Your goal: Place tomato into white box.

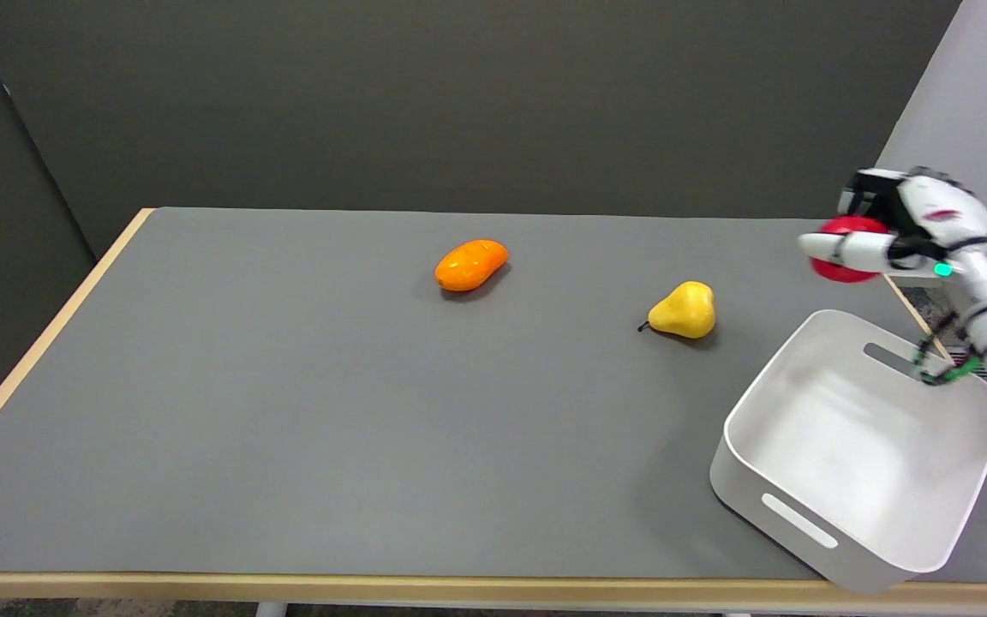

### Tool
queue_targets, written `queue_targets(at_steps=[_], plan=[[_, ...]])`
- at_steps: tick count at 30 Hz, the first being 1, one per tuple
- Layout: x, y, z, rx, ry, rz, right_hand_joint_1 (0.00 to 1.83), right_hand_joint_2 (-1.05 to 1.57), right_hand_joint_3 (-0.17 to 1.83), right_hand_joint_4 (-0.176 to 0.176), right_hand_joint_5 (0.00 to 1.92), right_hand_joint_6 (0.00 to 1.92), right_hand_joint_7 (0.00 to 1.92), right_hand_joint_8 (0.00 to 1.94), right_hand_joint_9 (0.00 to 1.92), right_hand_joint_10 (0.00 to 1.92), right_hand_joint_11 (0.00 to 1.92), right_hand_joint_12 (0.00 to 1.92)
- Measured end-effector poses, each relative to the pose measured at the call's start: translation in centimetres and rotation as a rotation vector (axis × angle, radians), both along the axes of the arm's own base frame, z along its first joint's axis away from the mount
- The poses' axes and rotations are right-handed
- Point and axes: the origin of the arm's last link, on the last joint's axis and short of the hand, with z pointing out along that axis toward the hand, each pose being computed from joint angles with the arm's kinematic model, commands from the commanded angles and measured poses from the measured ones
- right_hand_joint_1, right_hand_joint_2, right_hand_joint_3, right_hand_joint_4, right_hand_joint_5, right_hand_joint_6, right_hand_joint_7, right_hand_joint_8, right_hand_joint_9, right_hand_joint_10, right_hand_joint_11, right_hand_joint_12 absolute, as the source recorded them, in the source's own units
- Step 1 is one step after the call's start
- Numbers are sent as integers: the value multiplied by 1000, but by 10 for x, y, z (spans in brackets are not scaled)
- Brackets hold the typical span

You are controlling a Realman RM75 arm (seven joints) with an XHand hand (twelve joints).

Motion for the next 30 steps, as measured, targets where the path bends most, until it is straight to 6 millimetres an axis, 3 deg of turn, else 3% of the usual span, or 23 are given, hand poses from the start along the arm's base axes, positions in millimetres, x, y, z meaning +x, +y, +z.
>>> queue_targets(at_steps=[3,10,19,20,21,22,28,30], plan=[[0,21,14,-64,-23,27,1513,742,830,176,605,1694,850,1415,882,1520,927,1833],[18,60,32,-132,-60,121,1512,747,815,176,612,1675,853,1406,883,1506,923,1827],[52,86,27,-41,-91,235,1513,745,813,176,615,1665,858,1395,885,1504,931,1829],[55,88,25,-26,-93,240,1468,796,751,94,629,1651,857,1370,873,1493,938,1813],[58,90,22,-7,-95,249,1392,879,647,-43,651,1628,855,1330,854,1475,949,1786],[62,92,20,12,-98,258,1348,926,589,-123,665,1614,854,1306,843,1464,957,1771],[77,111,11,78,-110,283,1348,927,588,-123,666,1611,855,1304,842,1466,959,1778],[81,121,10,87,-109,281,1357,843,769,-138,676,1667,858,1367,855,1518,936,1834]])
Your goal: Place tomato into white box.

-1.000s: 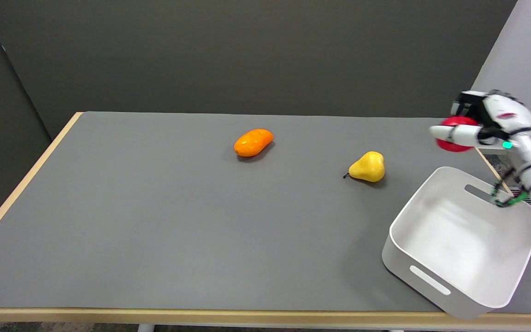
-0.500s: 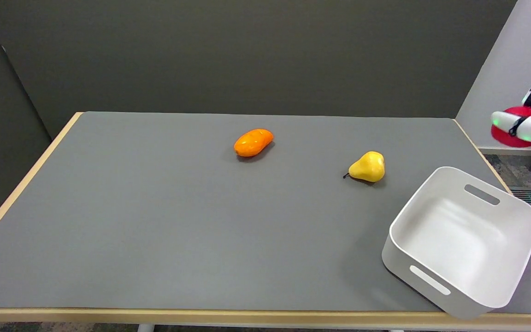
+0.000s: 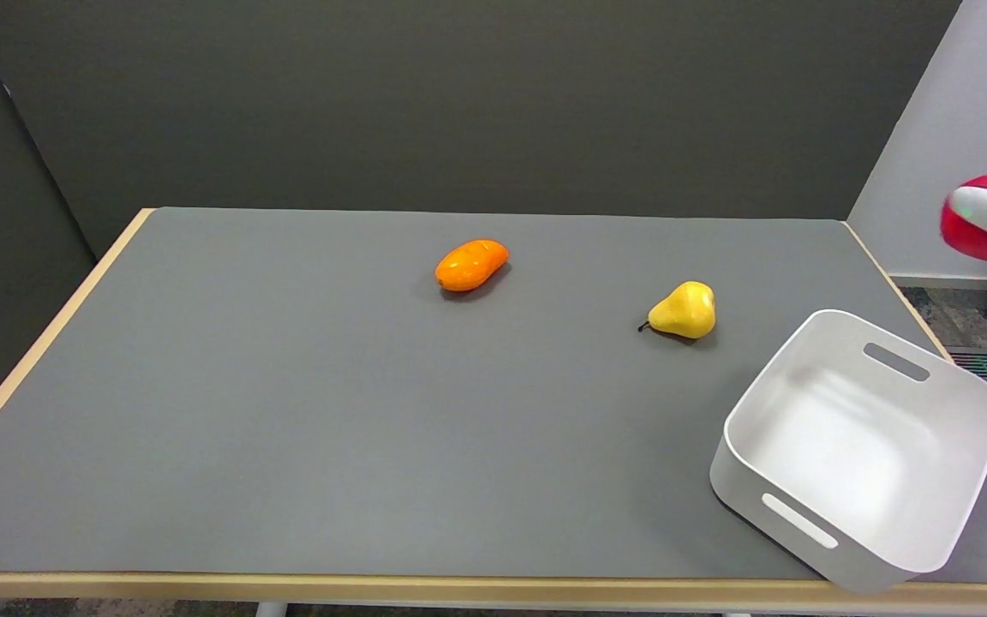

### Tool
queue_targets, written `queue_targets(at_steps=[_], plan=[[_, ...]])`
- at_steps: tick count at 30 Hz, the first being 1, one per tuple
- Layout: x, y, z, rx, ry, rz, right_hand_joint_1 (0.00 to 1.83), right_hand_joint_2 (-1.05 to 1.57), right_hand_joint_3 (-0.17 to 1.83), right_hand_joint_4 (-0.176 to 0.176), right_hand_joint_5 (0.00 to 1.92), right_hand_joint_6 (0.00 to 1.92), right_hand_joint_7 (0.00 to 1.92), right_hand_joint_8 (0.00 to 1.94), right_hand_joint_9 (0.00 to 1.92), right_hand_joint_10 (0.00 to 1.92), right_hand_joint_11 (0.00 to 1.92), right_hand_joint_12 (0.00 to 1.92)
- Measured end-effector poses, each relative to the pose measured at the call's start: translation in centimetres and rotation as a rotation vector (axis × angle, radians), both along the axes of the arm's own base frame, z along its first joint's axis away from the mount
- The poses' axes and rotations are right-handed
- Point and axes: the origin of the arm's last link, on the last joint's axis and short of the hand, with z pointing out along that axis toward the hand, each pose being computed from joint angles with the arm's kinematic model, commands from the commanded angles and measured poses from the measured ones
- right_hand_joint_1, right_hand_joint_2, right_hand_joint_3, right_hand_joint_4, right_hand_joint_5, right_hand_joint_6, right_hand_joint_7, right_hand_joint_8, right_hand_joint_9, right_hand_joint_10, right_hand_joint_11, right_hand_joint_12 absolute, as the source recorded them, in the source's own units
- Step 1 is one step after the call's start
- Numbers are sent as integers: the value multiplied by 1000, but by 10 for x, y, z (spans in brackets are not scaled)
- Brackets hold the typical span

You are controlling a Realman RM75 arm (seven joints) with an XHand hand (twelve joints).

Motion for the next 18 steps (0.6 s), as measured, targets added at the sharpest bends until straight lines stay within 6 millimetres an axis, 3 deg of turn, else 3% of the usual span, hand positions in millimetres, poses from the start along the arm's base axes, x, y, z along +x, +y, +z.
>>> queue_targets(at_steps=[3,6,9,11,13,18], plan=[[6,17,1,-5,4,-6,1346,932,583,-118,662,1615,851,1308,838,1473,953,1788],[7,34,0,-8,3,-27,1351,911,614,-127,671,1607,859,1306,849,1469,962,1776],[3,48,-4,-4,-4,-52,1359,830,796,-142,674,1670,861,1376,861,1529,936,1845],[-2,57,-7,0,-12,-62,1349,929,596,-122,651,1624,844,1331,836,1491,959,1801],[-7,62,-11,7,-22,-70,1360,836,771,-139,679,1649,867,1354,866,1507,919,1872],[-24,67,-24,42,-57,-100,1359,824,813,-142,671,1678,858,1387,861,1537,926,1858]])
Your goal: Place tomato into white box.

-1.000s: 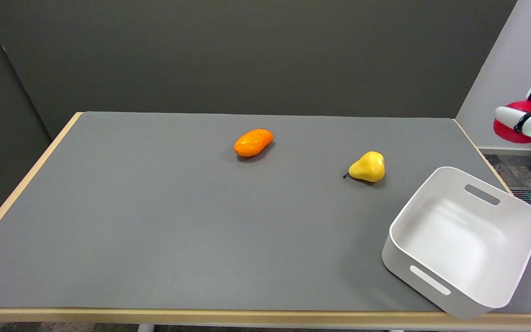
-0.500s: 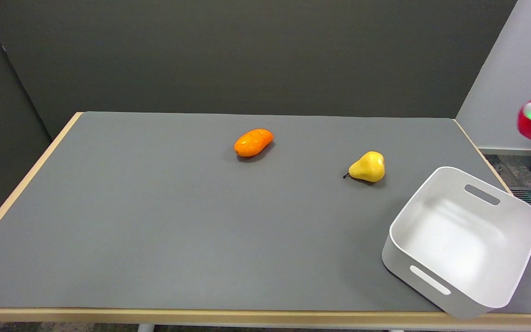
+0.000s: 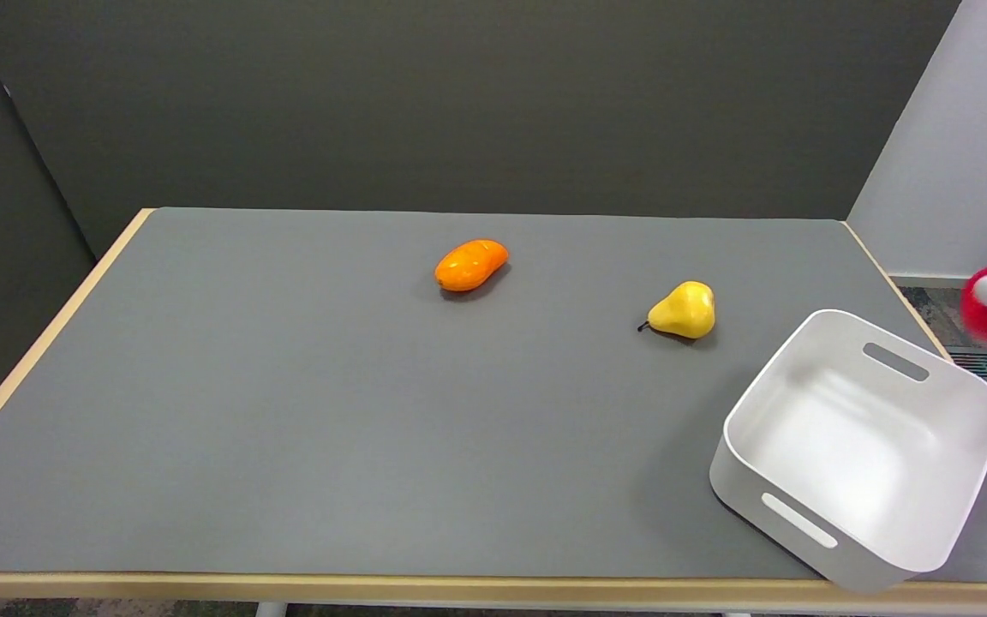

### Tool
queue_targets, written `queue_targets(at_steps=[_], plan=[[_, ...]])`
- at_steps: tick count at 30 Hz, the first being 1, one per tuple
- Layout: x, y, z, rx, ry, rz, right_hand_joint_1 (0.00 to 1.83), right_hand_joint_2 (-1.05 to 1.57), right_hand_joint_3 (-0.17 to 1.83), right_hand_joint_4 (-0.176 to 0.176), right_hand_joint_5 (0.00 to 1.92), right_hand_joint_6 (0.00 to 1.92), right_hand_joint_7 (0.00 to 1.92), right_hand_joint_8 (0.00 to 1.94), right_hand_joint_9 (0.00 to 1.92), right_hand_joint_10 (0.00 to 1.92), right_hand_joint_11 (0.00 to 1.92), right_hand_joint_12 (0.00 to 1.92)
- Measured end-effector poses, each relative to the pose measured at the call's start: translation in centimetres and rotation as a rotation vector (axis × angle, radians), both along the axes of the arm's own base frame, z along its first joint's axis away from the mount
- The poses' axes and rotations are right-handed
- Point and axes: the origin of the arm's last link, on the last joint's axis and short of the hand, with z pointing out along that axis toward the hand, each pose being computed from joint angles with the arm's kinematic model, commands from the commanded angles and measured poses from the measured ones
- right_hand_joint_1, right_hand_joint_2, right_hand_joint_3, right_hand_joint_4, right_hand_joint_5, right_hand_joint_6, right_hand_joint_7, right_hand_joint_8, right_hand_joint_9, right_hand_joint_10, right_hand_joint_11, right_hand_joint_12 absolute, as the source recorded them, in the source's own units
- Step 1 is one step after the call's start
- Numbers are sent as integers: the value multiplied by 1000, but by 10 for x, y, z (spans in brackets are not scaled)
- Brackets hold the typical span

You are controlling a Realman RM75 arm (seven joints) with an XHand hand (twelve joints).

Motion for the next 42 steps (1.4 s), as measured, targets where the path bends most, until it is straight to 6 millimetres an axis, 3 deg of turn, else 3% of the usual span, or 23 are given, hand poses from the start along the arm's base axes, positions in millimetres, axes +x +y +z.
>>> queue_targets(at_steps=[4,6,12,15,16,17,18,19,20,21,23,25,29,32,42], plan=[[-13,-5,-12,50,-26,-30,1360,832,782,-142,676,1654,867,1359,868,1512,920,1874],[-19,-10,-18,77,-38,-43,1350,925,596,-134,655,1613,850,1315,844,1480,952,1772],[-31,-22,-28,134,-55,-82,1347,933,592,-133,648,1620,843,1325,836,1496,969,1789],[-36,-26,-30,150,-60,-100,1355,866,725,-137,660,1648,853,1358,852,1519,905,1880],[-37,-27,-30,152,-62,-104,1344,988,489,-133,623,1616,830,1322,820,1472,882,1794],[-38,-28,-30,154,-63,-107,1305,1059,364,-116,604,1600,823,1304,802,1436,854,1756],[-39,-28,-31,156,-64,-110,1224,1076,362,-78,604,1602,834,1303,801,1409,814,1775],[-40,-29,-31,158,-65,-113,1125,1042,439,-18,589,1549,827,1263,786,1372,759,1775],[-41,-29,-31,159,-66,-115,996,841,770,101,529,1322,751,1094,730,1310,671,1710],[-42,-29,-31,160,-67,-117,906,715,976,176,488,1169,698,976,692,1268,614,1670],[-43,-29,-32,161,-69,-120,856,714,962,176,471,1114,674,910,681,1257,608,1670],[-44,-28,-32,161,-71,-122,626,706,948,176,399,887,580,697,568,1114,577,1663],[-46,-26,-33,160,-76,-127,364,659,990,153,324,680,485,583,506,952,523,1642],[-47,-26,-34,160,-79,-129,284,682,900,150,313,635,477,510,455,972,496,1625],[-48,-24,-36,158,-86,-127,181,664,903,146,299,602,463,486,442,970,498,1638]])
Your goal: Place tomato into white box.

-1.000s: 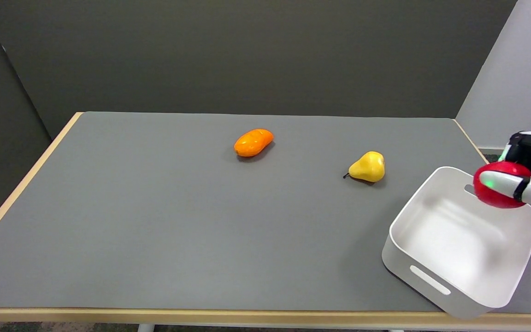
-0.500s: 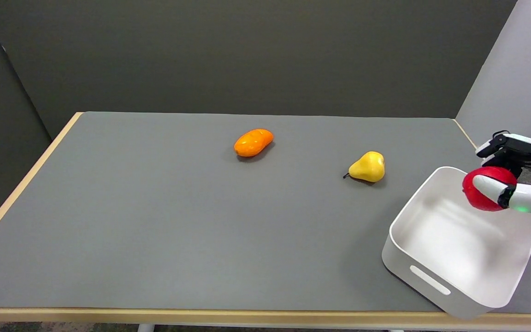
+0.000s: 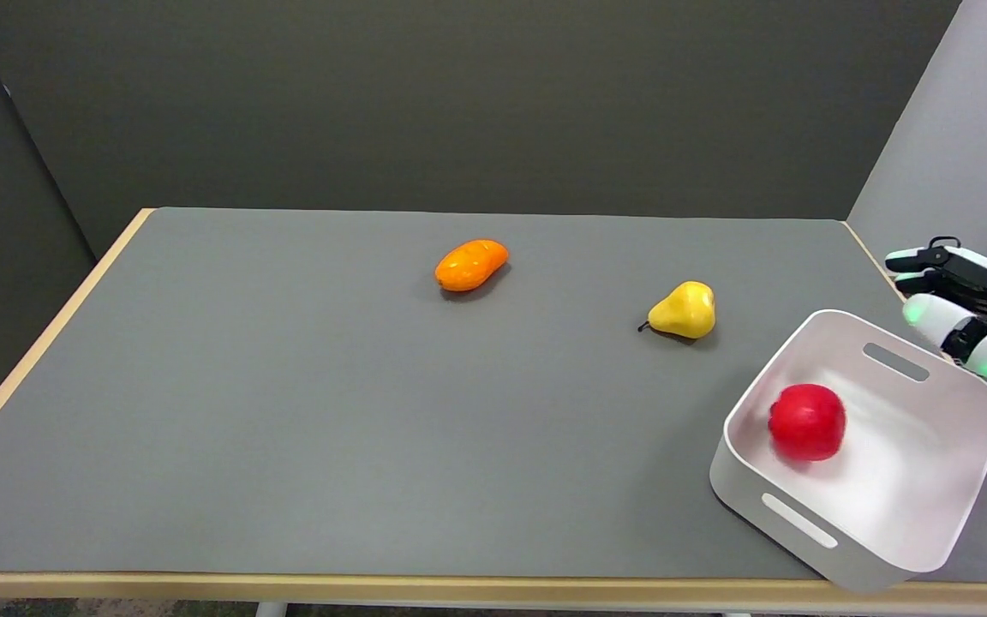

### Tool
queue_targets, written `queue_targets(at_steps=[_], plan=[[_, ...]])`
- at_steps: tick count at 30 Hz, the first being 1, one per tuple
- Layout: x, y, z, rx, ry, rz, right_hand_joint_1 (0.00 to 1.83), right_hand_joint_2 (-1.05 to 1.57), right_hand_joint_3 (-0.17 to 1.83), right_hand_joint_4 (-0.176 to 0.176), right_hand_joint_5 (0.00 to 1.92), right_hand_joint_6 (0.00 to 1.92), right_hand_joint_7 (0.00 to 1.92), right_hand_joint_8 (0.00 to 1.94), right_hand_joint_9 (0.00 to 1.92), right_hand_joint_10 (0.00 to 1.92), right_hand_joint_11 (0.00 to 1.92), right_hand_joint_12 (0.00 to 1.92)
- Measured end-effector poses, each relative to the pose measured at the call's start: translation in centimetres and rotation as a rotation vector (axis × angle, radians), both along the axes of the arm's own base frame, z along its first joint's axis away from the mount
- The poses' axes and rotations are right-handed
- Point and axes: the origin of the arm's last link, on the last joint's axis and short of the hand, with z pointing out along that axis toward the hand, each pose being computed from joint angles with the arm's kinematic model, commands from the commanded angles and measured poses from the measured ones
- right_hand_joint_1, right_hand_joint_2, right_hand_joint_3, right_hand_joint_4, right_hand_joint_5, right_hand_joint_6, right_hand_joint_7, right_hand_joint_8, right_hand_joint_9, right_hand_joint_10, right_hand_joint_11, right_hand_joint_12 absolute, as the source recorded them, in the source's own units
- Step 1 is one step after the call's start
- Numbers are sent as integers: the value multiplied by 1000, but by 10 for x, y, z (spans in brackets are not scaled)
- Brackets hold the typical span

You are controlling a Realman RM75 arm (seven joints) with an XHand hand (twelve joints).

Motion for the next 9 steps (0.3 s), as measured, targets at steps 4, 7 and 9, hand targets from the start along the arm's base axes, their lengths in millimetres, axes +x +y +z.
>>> queue_targets(at_steps=[4,7,9], plan=[[1,0,0,-1,-1,6,109,649,905,137,235,484,358,364,349,827,440,1594],[3,1,-1,-2,1,21,48,570,1006,113,94,265,120,208,127,564,217,1246],[5,0,0,-2,0,37,46,563,995,108,63,194,81,141,77,507,160,1155]])
